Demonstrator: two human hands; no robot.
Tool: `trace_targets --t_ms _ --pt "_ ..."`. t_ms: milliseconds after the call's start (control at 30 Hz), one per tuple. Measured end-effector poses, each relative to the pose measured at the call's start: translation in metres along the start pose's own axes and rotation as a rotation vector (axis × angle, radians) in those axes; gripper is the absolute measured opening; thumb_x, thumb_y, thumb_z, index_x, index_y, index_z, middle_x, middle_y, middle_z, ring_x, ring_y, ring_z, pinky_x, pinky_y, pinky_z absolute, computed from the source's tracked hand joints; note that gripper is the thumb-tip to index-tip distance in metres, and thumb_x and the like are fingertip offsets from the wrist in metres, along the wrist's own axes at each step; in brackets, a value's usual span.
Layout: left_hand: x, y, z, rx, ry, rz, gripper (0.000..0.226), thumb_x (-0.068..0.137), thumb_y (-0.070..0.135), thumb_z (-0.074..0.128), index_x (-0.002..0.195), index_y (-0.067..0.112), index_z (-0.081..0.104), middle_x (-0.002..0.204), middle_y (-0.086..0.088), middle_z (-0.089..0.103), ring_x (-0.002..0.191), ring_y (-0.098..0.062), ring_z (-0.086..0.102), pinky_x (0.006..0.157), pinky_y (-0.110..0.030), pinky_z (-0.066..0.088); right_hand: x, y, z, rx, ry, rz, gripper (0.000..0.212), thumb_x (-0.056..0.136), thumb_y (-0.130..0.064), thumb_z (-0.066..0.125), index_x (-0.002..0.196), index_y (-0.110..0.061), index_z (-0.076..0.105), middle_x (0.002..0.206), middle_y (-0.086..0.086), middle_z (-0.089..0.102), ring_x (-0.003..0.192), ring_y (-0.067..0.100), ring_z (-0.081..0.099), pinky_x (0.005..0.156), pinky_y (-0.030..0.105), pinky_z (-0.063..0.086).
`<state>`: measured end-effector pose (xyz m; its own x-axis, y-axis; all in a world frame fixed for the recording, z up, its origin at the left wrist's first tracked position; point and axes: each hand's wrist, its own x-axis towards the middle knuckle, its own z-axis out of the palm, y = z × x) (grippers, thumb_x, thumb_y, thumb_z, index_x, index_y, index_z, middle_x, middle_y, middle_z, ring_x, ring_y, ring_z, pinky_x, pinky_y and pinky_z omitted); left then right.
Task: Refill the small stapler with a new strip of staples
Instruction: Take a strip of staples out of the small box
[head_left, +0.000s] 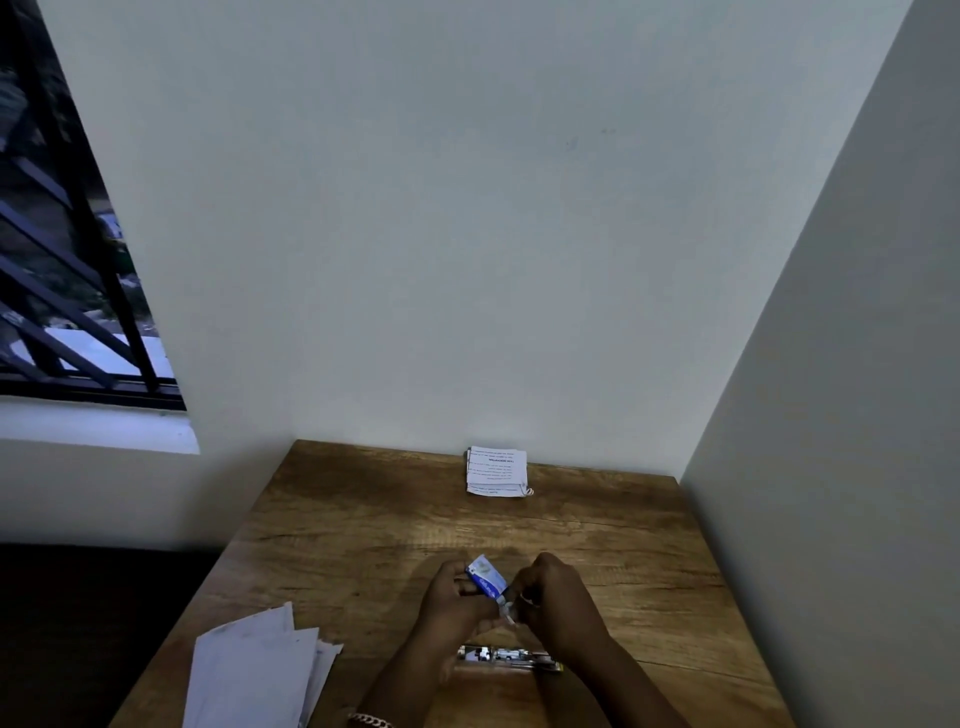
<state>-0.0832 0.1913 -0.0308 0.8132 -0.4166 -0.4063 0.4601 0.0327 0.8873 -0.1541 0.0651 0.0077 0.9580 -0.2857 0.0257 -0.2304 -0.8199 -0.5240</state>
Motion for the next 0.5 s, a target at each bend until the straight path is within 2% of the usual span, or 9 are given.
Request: trace_targets --t_ms 67,100,167,233,300,400,500 --pt "-0.0004 -0.0011 -0.0012 -0.012 0.0 -0.006 0.039 0.071 -0.016 0.069 0.095 0.012 0.057 0.093 -0.014 0.066 0.088 -0.033 0.068 0.084 -0.053 0.058 0.0 0.0011 0.0009 -0.003 -0.012 -0.018 0.014 0.073 -0.013 0.073 0.083 -0.02 0.077 0.085 -0.006 0.055 0.071 0.004 0.055 0.059 0.013 0.04" --pt "-0.0005 -0.0016 -0.0023 -0.033 -0.001 -0.011 0.04 0.072 -0.017 0.068 0.099 0.011 0.056 0.094 -0.014 0.065 0.085 -0.03 0.068 0.077 -0.048 0.061 0.0003 0.0015 0.0012 0.005 -0.015 -0.026 0.014 0.073 -0.01 0.073 0.083 -0.019 0.077 0.08 -0.009 0.052 0.066 -0.001 0.051 0.057 0.01 0.039" --pt "-0.0004 -0.0016 -0.0042 -0.058 -0.001 -0.014 0.04 0.073 -0.018 0.065 0.102 0.008 0.055 0.094 -0.014 0.065 0.08 -0.026 0.068 0.062 -0.037 0.062 0.0021 0.0035 0.0016 0.025 -0.017 -0.025 0.016 0.074 -0.007 0.072 0.085 -0.017 0.077 0.079 -0.01 0.055 0.064 -0.001 0.051 0.061 0.013 0.044" --pt "-0.0004 -0.001 -0.0052 -0.042 0.003 -0.007 0.038 0.073 -0.017 0.066 0.099 0.009 0.057 0.093 -0.014 0.066 0.077 -0.024 0.069 0.06 -0.033 0.061 0.0033 0.0043 0.001 0.069 -0.011 0.006 0.015 0.076 -0.005 0.07 0.085 -0.014 0.078 0.08 -0.005 0.061 0.068 0.003 0.054 0.063 0.012 0.042" --pt "-0.0008 -0.0006 -0.0058 -0.024 0.007 -0.004 0.036 0.072 -0.016 0.068 0.094 0.011 0.057 0.091 -0.014 0.067 0.076 -0.024 0.07 0.061 -0.034 0.061 0.003 0.0041 0.0003 0.217 0.001 0.072 0.01 0.078 -0.004 0.068 0.077 -0.01 0.076 0.072 -0.008 0.062 0.067 0.004 0.055 0.061 0.008 0.039" --pt "-0.0003 -0.0011 -0.0067 -0.026 0.006 -0.015 0.037 0.072 -0.015 0.069 0.099 0.007 0.058 0.095 -0.017 0.067 0.082 -0.028 0.07 0.061 -0.034 0.06 0.0025 0.0016 -0.0014 0.522 0.028 0.213 0.021 0.085 -0.002 0.065 0.066 -0.013 0.065 0.069 0.001 0.064 0.067 0.015 0.057 0.066 0.029 0.045" --pt "0.0012 -0.0024 -0.0058 -0.047 0.001 -0.027 0.038 0.072 -0.016 0.07 0.101 0.003 0.057 0.096 -0.019 0.066 0.082 -0.03 0.069 0.061 -0.035 0.06 0.0053 -0.0056 -0.0053 0.702 0.057 0.279 0.01 0.089 -0.001 0.059 0.082 0.004 0.066 0.075 0.009 0.065 0.071 0.019 0.058 0.069 0.035 0.047"
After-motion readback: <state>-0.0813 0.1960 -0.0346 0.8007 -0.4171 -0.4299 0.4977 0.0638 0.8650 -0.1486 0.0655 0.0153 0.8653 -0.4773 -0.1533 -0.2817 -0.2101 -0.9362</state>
